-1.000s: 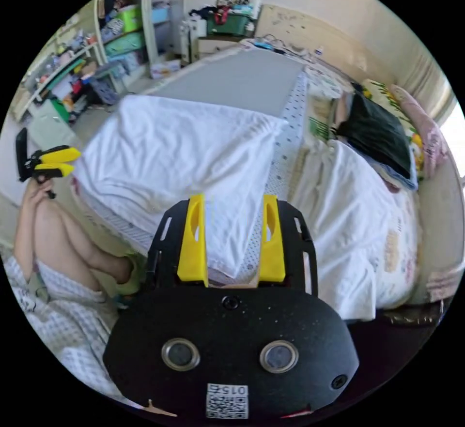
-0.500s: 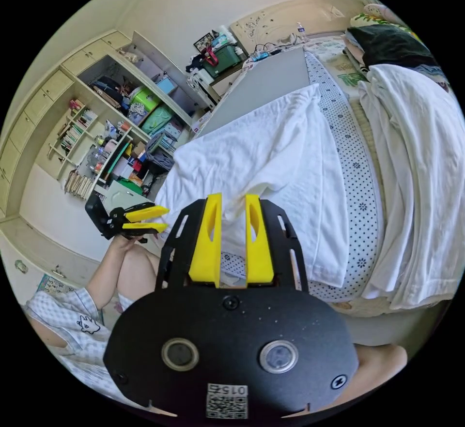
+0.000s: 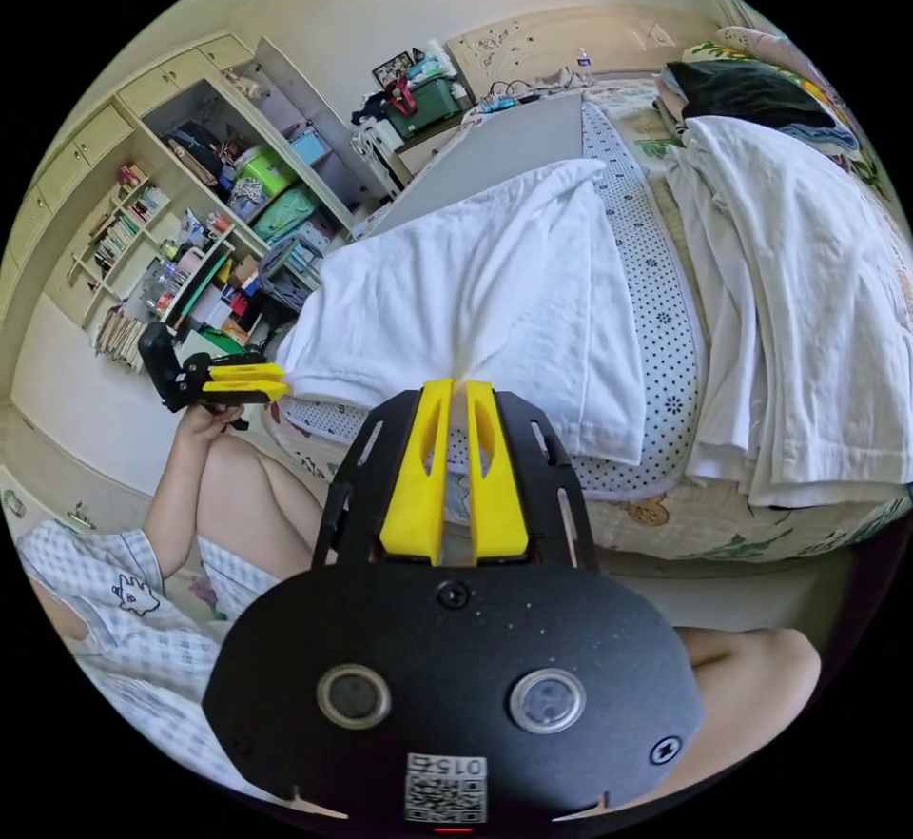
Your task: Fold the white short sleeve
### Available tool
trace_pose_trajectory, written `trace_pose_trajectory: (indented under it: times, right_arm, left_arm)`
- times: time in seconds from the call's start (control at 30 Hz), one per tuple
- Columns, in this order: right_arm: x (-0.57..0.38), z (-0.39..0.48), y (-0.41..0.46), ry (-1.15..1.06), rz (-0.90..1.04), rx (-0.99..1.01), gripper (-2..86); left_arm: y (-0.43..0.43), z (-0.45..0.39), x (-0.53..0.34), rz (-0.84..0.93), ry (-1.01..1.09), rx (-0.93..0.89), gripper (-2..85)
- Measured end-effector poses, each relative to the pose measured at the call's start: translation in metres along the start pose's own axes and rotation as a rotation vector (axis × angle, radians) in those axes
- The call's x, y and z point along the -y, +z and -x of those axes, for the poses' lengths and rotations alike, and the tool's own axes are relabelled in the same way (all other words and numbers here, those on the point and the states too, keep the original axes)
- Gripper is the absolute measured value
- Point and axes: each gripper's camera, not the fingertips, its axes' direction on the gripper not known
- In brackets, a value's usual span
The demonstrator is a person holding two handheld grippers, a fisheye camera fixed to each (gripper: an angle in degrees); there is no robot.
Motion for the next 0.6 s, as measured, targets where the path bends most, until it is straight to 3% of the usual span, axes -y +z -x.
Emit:
trace_pose_trajectory:
  times: [0.17, 0.33, 0.6]
  right_arm:
    - [0.036, -0.021, -0.033, 0.056, -0.099, -0.036, 4.5]
    - [0.108, -0.026, -0.055, -0.061, -0.149, -0.035, 5.6]
    - [0.166, -0.049, 0.076, -0.310, 0.063, 0.070, 7.0]
  left_arm:
    - [-0.023, 0.014, 0.004, -0.107, -0.100, -0.038, 6.2]
    - [-0.036, 0.020, 0.054, -0.168, -0.178, -0.036, 6.5]
    - [0.020, 0.047, 0.253, -0.036, -0.214, 0.081, 7.1]
